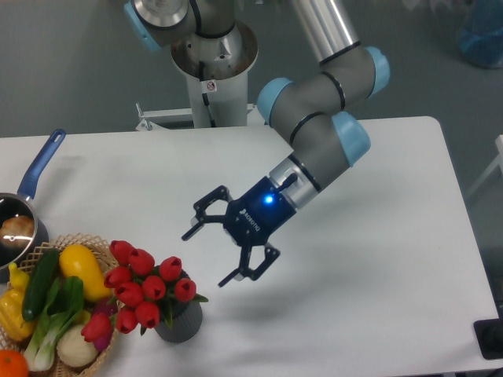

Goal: Pick up the flowers from the vase
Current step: 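Move the open gripper toward the red tulip stems above the vase, then lower the gripper around the tulip stems and close it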

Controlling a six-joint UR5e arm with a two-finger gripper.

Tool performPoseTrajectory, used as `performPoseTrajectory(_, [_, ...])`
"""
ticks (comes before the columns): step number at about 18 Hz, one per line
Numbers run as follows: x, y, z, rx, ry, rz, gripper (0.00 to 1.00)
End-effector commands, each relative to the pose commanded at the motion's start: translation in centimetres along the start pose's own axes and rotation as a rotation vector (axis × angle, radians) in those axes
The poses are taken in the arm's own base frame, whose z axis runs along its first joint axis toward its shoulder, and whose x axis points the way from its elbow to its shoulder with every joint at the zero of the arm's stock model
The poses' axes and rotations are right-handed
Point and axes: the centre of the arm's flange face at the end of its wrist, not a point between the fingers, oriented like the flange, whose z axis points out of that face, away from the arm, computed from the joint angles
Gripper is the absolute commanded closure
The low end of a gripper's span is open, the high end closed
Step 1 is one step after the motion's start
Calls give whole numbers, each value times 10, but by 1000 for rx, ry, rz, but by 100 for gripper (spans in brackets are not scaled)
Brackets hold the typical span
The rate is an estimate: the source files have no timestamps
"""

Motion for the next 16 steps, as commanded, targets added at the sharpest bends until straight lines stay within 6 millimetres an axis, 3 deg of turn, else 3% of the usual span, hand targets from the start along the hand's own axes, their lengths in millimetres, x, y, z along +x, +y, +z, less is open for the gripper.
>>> performPoseTrajectory(7, [-13,5,35,-11,38,24,0])
performPoseTrajectory(11, [-4,4,56,-20,68,38,0])
performPoseTrajectory(13, [-2,5,60,-22,75,36,14])
performPoseTrajectory(16, [8,4,71,-27,94,41,53])
